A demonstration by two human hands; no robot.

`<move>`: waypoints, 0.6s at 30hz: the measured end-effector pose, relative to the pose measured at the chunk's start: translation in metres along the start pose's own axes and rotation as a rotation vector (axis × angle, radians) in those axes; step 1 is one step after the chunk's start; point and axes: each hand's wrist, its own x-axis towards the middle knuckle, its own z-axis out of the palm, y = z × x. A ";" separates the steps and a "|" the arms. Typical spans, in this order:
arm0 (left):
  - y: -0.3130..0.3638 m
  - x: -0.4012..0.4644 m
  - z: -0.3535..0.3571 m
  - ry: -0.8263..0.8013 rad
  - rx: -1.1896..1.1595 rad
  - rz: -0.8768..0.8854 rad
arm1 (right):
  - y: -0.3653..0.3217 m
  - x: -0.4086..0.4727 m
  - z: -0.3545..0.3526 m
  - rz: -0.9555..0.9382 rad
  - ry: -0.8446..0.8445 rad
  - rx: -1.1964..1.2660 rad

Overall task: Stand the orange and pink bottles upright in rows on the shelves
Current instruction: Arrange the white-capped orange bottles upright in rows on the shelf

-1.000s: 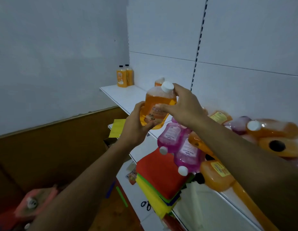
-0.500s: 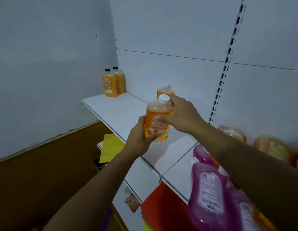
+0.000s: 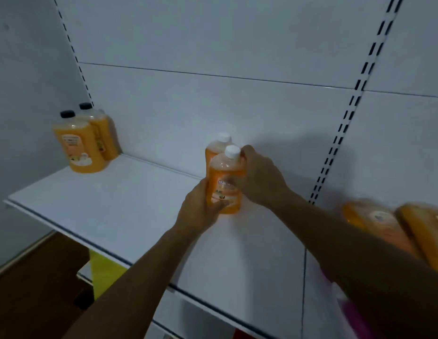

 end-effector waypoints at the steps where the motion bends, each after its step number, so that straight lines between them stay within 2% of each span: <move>1: -0.006 0.006 -0.001 -0.015 -0.002 0.009 | 0.000 0.005 0.006 0.024 0.007 -0.002; 7: -0.032 0.025 0.002 -0.076 0.009 -0.019 | -0.002 0.020 0.021 0.063 0.036 -0.002; 11: -0.033 0.025 0.005 -0.098 0.223 -0.088 | -0.006 0.012 0.028 0.103 0.092 0.025; 14: -0.024 0.014 0.004 0.010 0.462 -0.148 | -0.010 -0.002 0.039 0.140 0.121 -0.056; 16: -0.016 -0.001 0.003 0.127 0.403 -0.172 | -0.006 -0.021 0.043 0.125 0.134 -0.100; 18: -0.006 -0.014 0.006 0.164 0.353 -0.142 | 0.004 -0.045 0.038 0.108 0.124 -0.122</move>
